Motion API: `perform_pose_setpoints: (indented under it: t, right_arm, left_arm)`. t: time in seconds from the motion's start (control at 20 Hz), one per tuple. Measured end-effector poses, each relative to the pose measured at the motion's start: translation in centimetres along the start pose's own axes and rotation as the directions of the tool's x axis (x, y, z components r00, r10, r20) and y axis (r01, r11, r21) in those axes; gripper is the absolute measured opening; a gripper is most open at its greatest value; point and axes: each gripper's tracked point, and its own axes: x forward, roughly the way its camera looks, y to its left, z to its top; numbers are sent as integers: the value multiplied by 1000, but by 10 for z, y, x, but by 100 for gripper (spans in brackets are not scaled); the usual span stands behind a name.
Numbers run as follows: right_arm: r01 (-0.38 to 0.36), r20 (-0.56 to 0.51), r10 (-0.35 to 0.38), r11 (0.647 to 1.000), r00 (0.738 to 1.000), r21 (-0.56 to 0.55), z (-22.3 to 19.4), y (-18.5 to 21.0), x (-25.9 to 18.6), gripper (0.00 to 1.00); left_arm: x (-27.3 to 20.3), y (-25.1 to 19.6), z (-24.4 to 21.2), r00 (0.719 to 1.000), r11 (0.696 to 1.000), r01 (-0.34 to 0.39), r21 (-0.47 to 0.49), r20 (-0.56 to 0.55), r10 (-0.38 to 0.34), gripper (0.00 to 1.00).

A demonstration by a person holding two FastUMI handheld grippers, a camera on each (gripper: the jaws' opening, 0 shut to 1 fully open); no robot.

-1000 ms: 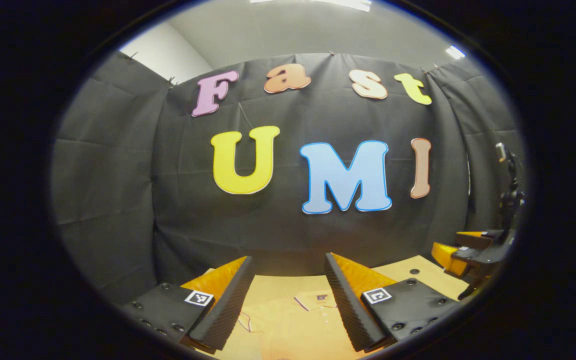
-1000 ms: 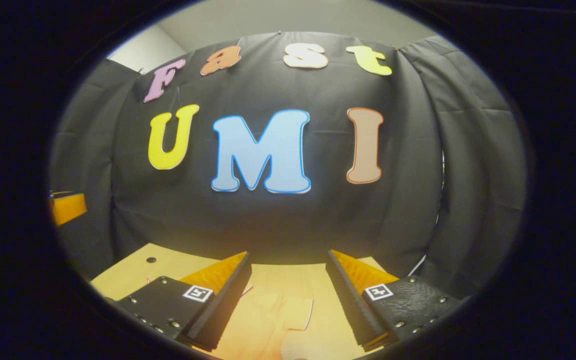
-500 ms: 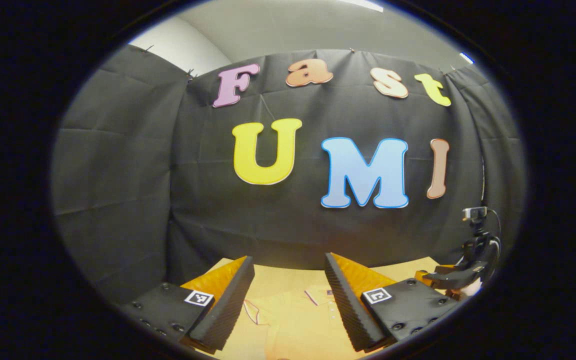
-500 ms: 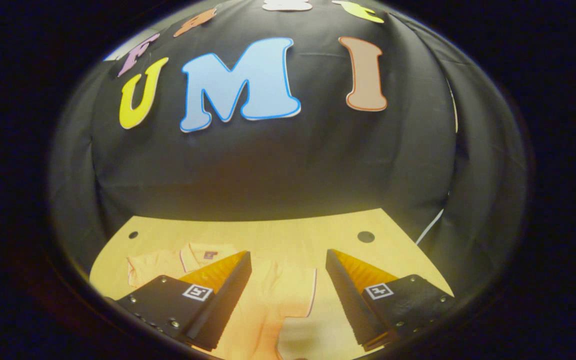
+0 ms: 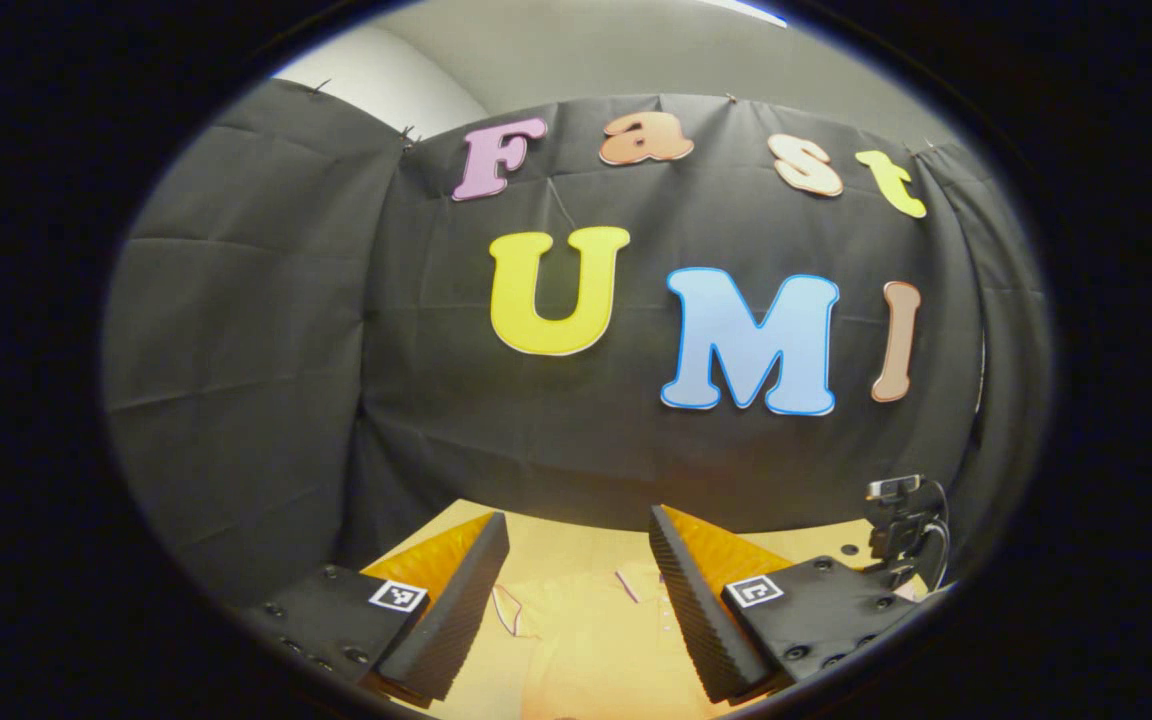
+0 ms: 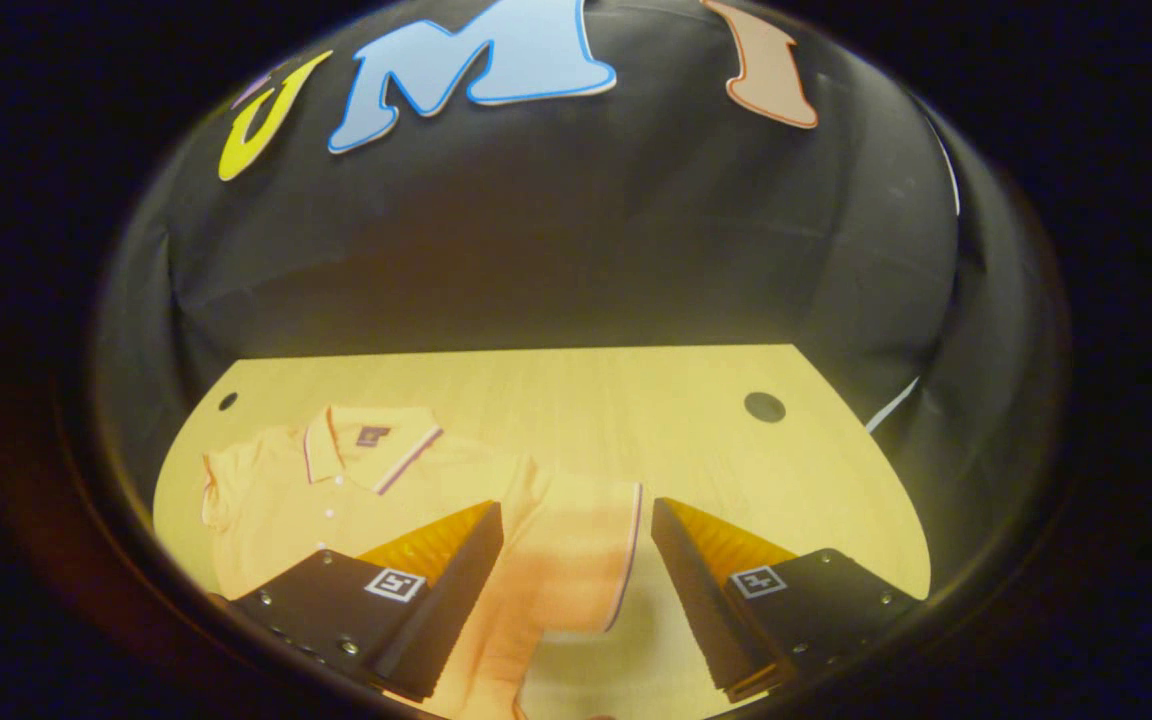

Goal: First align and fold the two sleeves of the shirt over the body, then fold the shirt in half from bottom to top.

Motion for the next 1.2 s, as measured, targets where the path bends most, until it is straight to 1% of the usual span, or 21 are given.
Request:
perform_pose_setpoints:
  t: [0.3, 0.55, 0.65, 0.75, 0.8, 0.85, 0.9, 0.95, 1.0, 1.05, 1.1, 1.15, 1.2]
  right_arm:
    - [-1, -116, -3, 1000, 993, -29, -35, -7, 32, 95]
    - [2, -187, -9, 999, 982, -36, -55, -8, 43, 95]
    - [9, -214, -22, 998, 977, -57, -63, -11, 45, 95]
    - [-16, -219, 12, 1000, 976, -18, -62, -3, 43, 93]
    - [-15, -230, 16, 1000, 973, 6, -67, -2, 44, 88]
    - [-14, -225, 16, 1000, 974, 10, -64, -3, 47, 81]
    - [-22, -225, 23, 1000, 974, 6, -65, -1, 46, 79]
    - [-30, -226, 30, 1000, 974, 0, -64, 1, 46, 74]
    - [-40, -222, 37, 999, 974, -6, -64, 3, 45, 59]
    - [-55, -222, 52, 998, 974, -7, -64, 6, 44, 49]
    - [-55, -223, 53, 998, 973, -1, -64, 7, 45, 39]
    - [-53, -227, 54, 999, 972, 10, -62, 6, 45, 31]
    - [-58, -233, 64, 998, 970, 33, -63, 8, 46, 30]
  left_arm:
    - [6, 9, -7, 999, 1000, -28, 8, -23, 28, 93]
    - [15, 11, -12, 999, 999, -38, 17, -33, 38, 93]
    - [17, 12, -12, 999, 999, -39, 18, -32, 39, 93]
    - [19, 13, -12, 999, 999, -40, 17, -35, 41, 93]
    - [21, 14, -13, 999, 999, -41, 16, -35, 42, 93]
    - [22, 14, -13, 999, 999, -42, 12, -34, 42, 93]
    - [23, 15, -14, 998, 999, -42, 8, -35, 42, 93]
    - [23, 15, -16, 998, 999, -42, 5, -37, 42, 93]
    - [23, 16, -17, 998, 999, -41, 3, -38, 42, 93]
    - [22, 15, -16, 998, 999, -41, 2, -40, 41, 93]
    - [22, 14, -16, 998, 999, -40, 1, -41, 40, 93]
    - [23, 15, -17, 998, 999, -39, 1, -43, 39, 93]
    - [22, 15, -17, 998, 999, -39, 2, -46, 39, 93]
